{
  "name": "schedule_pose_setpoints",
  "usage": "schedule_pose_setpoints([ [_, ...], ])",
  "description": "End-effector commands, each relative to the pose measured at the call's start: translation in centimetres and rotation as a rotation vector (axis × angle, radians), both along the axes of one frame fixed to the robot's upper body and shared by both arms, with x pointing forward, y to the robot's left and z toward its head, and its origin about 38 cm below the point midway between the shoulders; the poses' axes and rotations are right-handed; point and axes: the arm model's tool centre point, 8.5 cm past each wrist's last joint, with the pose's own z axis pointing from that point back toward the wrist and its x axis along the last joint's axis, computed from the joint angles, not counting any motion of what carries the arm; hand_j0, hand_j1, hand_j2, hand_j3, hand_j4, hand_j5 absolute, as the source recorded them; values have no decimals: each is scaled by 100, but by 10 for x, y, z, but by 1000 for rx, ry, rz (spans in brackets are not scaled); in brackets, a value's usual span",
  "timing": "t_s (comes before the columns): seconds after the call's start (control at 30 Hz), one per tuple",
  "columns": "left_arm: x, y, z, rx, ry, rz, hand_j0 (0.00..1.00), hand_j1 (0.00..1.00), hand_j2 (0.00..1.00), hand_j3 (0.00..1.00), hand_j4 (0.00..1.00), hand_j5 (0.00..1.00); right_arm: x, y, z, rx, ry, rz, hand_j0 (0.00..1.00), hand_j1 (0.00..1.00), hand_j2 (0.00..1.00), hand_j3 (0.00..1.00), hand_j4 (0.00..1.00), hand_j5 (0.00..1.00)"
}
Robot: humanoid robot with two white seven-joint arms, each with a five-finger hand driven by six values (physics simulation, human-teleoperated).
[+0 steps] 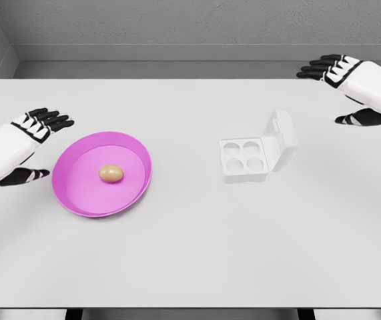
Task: Pack egg into the box and close the box lid
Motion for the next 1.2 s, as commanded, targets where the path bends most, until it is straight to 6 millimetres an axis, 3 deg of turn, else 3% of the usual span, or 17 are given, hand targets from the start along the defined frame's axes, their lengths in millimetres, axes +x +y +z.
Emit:
schedule_pose_setpoints([
  [0.0, 0, 1, -3, 22, 31, 0, 100, 100, 100, 100, 100, 100, -1, -6, 1, -17, 12, -10, 100, 100, 100, 100, 100, 100],
  [0.23, 1, 0, -2, 25, 32, -4, 100, 100, 100, 100, 100, 100, -4, -4, -5, -25, 26, -4, 100, 100, 100, 100, 100, 100],
  [0.33, 2, -6, -13, 165, 184, -47, 100, 100, 100, 100, 100, 100, -7, -25, 8, -91, 21, -43, 100, 100, 100, 100, 100, 100],
  [0.43, 8, -18, 5, 229, 185, -86, 100, 100, 100, 100, 100, 100, -6, -23, 7, -97, 16, -42, 100, 100, 100, 100, 100, 100],
  [0.5, 15, -40, 14, 211, 155, -155, 100, 100, 100, 100, 100, 100, -6, -26, 9, -108, 16, -46, 100, 100, 100, 100, 100, 100],
  [0.57, 25, -59, 30, 108, 149, -221, 100, 100, 100, 100, 100, 100, -7, -38, 13, -137, 20, -74, 100, 100, 100, 100, 100, 100],
  [0.67, 35, -60, 46, -34, 198, -195, 100, 100, 100, 100, 100, 100, 0, -41, 10, -178, 3, -98, 100, 100, 100, 100, 100, 100],
  [0.77, 44, -65, 41, -80, 311, -148, 100, 100, 100, 100, 100, 100, 1, -43, 10, -181, 5, -103, 100, 100, 100, 100, 100, 100],
  [0.97, 38, -88, 17, -72, 379, -204, 100, 100, 100, 100, 100, 100, 1, -46, 9, -200, 10, -110, 100, 100, 100, 100, 100, 100],
  [1.1, 39, -101, 8, -132, 383, -217, 91, 91, 91, 91, 91, 91, 4, -49, -5, -278, 112, -117, 100, 100, 100, 100, 100, 100],
  [1.17, 40, -101, 2, -147, 398, -210, 91, 91, 91, 91, 91, 91, 10, -38, -16, -263, 137, -99, 100, 100, 100, 100, 100, 100],
])
